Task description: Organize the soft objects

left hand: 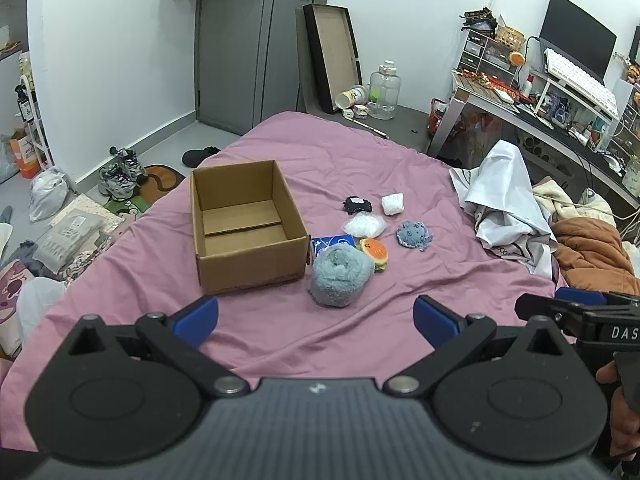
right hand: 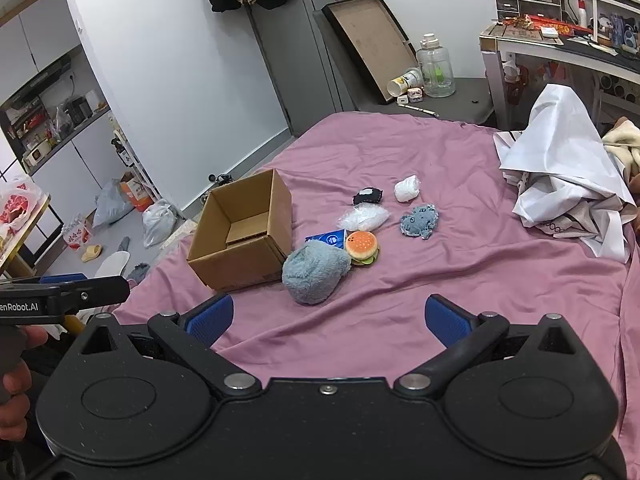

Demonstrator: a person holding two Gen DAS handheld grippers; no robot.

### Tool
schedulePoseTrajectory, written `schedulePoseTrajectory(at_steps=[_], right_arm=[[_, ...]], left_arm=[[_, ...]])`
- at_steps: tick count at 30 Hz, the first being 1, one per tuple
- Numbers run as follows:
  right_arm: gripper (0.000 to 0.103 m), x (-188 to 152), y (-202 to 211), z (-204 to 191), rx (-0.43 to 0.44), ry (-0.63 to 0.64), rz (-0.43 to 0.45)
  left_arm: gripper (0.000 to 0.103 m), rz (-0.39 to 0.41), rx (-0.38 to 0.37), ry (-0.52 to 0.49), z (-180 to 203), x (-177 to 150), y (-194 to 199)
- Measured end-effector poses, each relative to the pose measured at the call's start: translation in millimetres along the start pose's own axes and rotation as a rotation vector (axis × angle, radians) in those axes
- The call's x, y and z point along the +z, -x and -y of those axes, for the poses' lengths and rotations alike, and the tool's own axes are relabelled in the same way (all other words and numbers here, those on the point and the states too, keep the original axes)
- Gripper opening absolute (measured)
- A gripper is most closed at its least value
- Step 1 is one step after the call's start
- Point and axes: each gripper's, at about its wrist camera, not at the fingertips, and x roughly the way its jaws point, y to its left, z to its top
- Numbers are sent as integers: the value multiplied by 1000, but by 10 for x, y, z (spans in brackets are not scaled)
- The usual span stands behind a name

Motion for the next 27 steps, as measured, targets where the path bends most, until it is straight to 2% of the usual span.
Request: schedulePoseTrajectory(at_steps=[27], right_arm=[[103, -28, -12, -40, -12, 2, 0]], left_arm=[[103, 12, -10, 15, -53, -2, 56]])
